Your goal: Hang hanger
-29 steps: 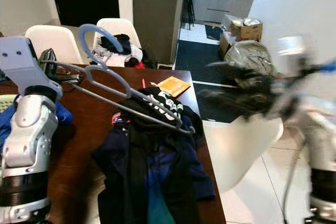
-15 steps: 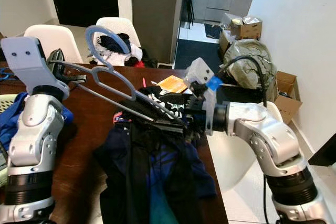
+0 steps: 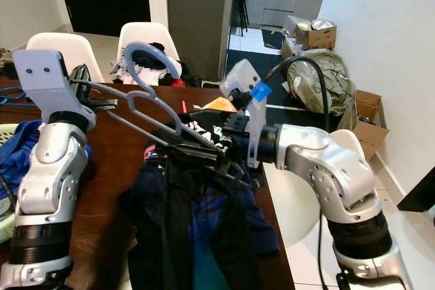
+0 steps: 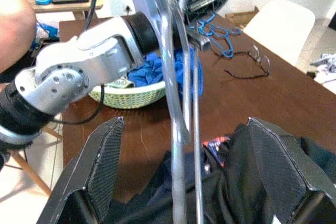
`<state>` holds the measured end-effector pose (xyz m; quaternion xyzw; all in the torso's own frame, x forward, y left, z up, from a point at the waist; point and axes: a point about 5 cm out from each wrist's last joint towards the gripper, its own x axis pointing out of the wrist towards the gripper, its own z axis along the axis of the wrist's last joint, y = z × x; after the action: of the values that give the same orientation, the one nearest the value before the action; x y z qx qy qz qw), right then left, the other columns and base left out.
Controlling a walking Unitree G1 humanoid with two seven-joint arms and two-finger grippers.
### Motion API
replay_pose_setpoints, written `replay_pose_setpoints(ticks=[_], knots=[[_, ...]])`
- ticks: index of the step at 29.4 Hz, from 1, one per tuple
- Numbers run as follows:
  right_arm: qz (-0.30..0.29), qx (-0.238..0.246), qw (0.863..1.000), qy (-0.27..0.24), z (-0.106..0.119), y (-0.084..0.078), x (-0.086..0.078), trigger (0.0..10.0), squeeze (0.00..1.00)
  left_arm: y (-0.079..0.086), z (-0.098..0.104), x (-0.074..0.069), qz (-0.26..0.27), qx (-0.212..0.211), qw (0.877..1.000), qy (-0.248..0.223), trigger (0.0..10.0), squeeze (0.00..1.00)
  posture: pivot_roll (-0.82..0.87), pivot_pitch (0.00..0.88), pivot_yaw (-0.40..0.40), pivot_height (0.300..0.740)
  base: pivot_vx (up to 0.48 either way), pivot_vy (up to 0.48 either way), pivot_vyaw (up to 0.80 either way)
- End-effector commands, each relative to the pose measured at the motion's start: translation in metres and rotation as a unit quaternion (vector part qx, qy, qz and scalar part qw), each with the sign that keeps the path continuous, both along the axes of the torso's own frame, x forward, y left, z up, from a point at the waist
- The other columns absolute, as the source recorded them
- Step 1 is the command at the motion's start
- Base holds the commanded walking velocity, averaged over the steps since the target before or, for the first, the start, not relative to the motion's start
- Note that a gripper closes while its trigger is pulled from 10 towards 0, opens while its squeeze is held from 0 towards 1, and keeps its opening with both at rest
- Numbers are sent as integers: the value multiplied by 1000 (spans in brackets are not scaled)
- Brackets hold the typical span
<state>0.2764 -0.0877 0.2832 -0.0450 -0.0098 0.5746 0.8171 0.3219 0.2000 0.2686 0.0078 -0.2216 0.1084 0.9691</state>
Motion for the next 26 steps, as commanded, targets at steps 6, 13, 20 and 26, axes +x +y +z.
replay_pose_setpoints(ticks=[6, 13, 20, 26], knots=[[-19, 12, 1000, 18, 3, 11, 3, 10000, 0, -3, -3, 2, -2, 7, 1000, 6, 10000, 0, 77, 0, -55, 740, 0, 0, 0], [-34, 23, 999, 34, 3, 14, 6, 0, 0, -4, -3, 2, -3, 6, 1000, 5, 10000, 0, 73, 0, -56, 740, 0, 0, 0], [-44, 22, 998, 36, 2, 12, 7, 0, 0, -5, -3, 2, -4, 6, 1000, 4, 10000, 0, 71, 0, -55, 740, 0, 0, 0], [-53, 18, 998, 36, 1, 10, 9, 0, 0, -4, -3, 2, -4, 9, 1000, 5, 10000, 0, 72, 0, -57, 740, 0, 0, 0]])
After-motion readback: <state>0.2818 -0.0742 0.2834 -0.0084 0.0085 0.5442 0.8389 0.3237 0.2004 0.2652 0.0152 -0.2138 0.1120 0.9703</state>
